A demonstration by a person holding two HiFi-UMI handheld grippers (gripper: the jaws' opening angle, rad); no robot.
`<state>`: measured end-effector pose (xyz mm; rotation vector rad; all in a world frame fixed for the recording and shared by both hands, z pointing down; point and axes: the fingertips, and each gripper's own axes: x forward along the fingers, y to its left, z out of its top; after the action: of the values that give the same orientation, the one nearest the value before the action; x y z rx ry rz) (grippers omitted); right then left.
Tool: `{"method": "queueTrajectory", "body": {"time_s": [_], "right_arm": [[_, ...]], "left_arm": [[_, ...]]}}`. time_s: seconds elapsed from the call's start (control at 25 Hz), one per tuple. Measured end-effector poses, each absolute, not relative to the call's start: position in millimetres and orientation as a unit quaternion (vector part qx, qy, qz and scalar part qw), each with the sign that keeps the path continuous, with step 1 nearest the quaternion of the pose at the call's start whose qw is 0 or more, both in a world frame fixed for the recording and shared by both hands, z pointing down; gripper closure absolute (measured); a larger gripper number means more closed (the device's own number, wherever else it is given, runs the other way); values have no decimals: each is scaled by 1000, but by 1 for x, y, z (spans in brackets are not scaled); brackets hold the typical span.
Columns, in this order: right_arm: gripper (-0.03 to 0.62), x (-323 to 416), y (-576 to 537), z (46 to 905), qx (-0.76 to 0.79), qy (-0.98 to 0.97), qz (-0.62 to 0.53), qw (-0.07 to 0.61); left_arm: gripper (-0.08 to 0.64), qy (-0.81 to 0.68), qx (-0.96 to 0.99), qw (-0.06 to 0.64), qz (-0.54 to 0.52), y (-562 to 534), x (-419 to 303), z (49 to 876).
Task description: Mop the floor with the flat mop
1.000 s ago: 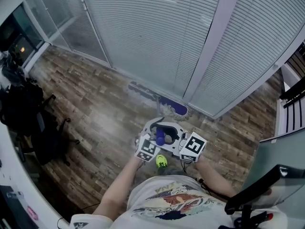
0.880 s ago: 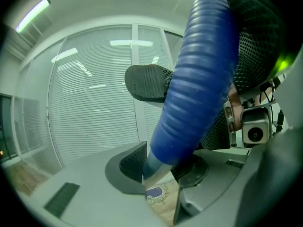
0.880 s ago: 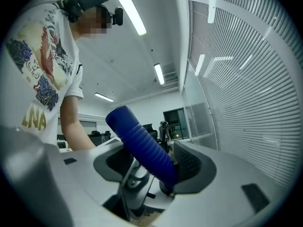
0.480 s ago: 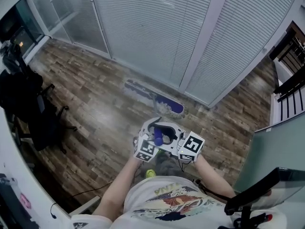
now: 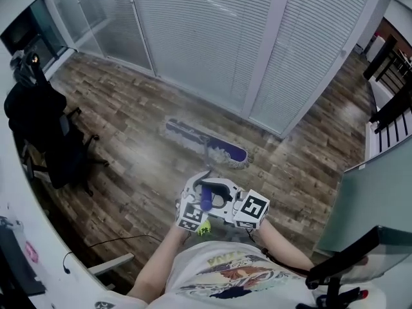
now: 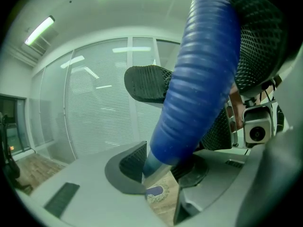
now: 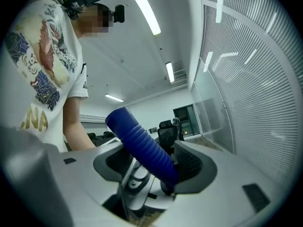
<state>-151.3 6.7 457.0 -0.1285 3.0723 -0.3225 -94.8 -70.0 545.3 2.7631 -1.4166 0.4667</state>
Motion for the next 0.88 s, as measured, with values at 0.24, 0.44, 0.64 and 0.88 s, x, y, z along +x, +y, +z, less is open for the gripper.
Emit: {"method": "queueTrajectory", "body": {"time_s": [0.24,0.44,0.64,0.88], "right_arm": [[336,-101,87,453,-10,994,-111,22],[336,-51,149,456,16,994,-106,29],[335,-35,193,454,40,994,-103,27],[336,-25,203,461,49,993,-103,26]], "left_arm": [[437,-479,864,11,156,8,-51,546],[437,-501,850,7,162,67,-6,551],[437,-520,839,11,159,109,7,550],[437,-525,835,12,162,120,15,559]]}}
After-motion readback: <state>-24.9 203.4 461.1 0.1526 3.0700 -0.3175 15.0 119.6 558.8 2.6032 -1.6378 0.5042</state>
